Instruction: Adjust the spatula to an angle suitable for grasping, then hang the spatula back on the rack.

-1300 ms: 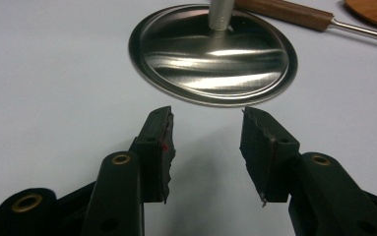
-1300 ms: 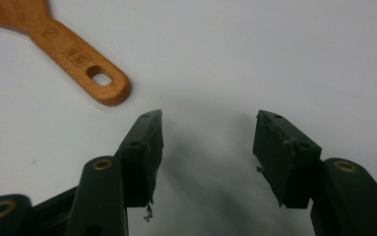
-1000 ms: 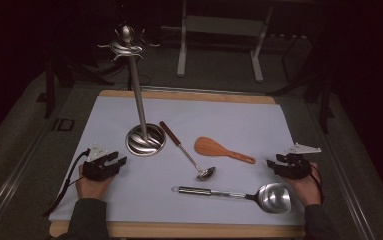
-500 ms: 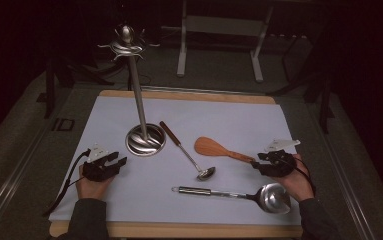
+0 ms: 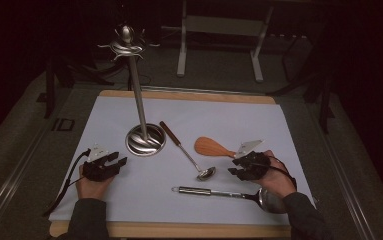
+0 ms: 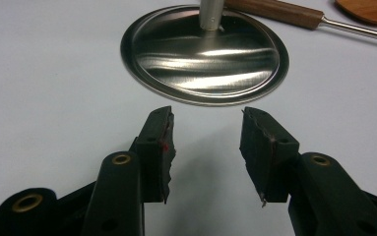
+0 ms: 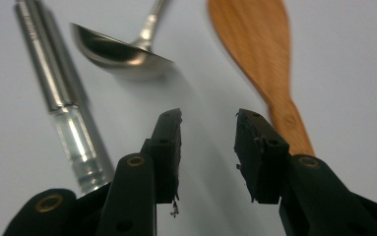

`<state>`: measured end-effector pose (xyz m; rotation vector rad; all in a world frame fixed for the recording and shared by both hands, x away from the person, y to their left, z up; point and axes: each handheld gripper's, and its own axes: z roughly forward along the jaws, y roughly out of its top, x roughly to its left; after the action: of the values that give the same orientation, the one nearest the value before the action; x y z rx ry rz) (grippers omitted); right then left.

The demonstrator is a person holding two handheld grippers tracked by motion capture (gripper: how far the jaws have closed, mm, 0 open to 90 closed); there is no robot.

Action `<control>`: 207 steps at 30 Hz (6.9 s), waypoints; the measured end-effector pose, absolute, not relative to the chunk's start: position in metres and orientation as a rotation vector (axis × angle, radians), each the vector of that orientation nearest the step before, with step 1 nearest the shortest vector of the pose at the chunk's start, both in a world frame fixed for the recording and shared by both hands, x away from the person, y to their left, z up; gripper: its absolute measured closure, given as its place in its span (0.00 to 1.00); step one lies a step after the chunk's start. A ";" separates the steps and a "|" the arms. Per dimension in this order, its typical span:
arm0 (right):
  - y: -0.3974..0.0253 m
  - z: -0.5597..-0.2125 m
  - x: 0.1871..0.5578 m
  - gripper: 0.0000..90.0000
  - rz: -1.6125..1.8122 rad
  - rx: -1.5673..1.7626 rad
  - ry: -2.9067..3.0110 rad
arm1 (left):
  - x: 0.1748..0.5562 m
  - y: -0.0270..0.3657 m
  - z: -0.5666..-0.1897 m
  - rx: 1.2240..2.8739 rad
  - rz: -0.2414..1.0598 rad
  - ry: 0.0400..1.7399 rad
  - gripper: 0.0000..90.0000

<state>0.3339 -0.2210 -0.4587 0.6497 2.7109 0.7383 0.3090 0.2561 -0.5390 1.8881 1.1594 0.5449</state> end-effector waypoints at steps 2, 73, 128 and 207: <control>-0.214 -0.458 0.333 0.70 0.724 0.612 2.733 | 0.309 0.256 -0.539 1.888 0.544 1.160 0.62; -0.095 -0.466 0.313 0.76 0.279 0.143 3.073 | 0.309 0.256 -0.539 1.882 0.544 1.161 0.58; -0.060 -0.352 0.341 0.76 1.609 0.462 2.585 | 0.309 0.257 -0.539 1.875 0.545 1.157 0.58; -0.039 -0.308 0.373 0.77 1.668 0.630 2.200 | 0.306 0.263 -0.538 1.813 0.514 1.146 0.59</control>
<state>0.3730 -0.0393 -0.3079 0.6305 2.2001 1.6679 0.3064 0.2634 -0.5379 1.8126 1.1463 0.5145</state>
